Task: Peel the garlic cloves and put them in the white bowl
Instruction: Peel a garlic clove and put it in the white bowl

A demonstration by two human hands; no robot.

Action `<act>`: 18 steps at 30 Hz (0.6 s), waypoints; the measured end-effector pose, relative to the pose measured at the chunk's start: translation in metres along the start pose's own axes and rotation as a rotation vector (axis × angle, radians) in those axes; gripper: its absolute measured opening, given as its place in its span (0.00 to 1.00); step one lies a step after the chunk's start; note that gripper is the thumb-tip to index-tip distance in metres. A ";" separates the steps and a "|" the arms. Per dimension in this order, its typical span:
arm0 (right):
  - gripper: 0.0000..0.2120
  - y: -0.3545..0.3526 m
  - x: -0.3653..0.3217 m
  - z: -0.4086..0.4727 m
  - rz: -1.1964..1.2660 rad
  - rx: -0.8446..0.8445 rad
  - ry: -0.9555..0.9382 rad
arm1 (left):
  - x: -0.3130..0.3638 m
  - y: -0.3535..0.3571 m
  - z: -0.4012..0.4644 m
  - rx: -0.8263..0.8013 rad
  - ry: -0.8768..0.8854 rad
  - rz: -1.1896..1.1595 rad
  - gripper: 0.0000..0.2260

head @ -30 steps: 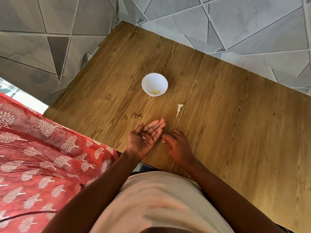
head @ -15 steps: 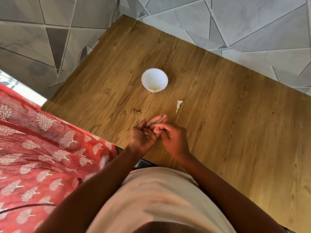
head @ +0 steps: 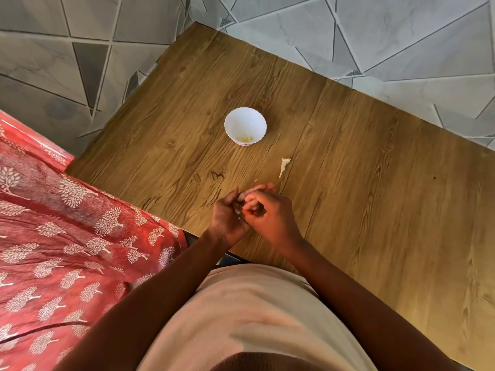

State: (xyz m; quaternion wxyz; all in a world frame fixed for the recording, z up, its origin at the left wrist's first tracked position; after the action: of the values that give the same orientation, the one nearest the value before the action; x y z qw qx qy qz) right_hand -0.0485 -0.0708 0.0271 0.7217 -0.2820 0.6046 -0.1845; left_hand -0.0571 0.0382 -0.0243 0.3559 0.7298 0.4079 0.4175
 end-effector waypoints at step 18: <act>0.09 -0.014 0.048 -0.029 0.089 0.030 0.334 | 0.020 -0.022 -0.007 0.068 0.133 -0.159 0.26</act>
State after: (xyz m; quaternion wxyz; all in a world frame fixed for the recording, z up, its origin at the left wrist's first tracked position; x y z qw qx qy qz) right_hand -0.0662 -0.1158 -0.0040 0.6228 -0.2095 0.7252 -0.2057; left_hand -0.0638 0.0670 -0.0340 0.3352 0.6775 0.5011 0.4213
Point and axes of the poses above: each hand's wrist, its own z-axis towards the middle knuckle, its own y-axis out of the palm, x = y × z, the point moved 3 cm from there along z, towards the middle knuckle, and after that the axes turned 15 degrees about y, right-handed, at the moved point
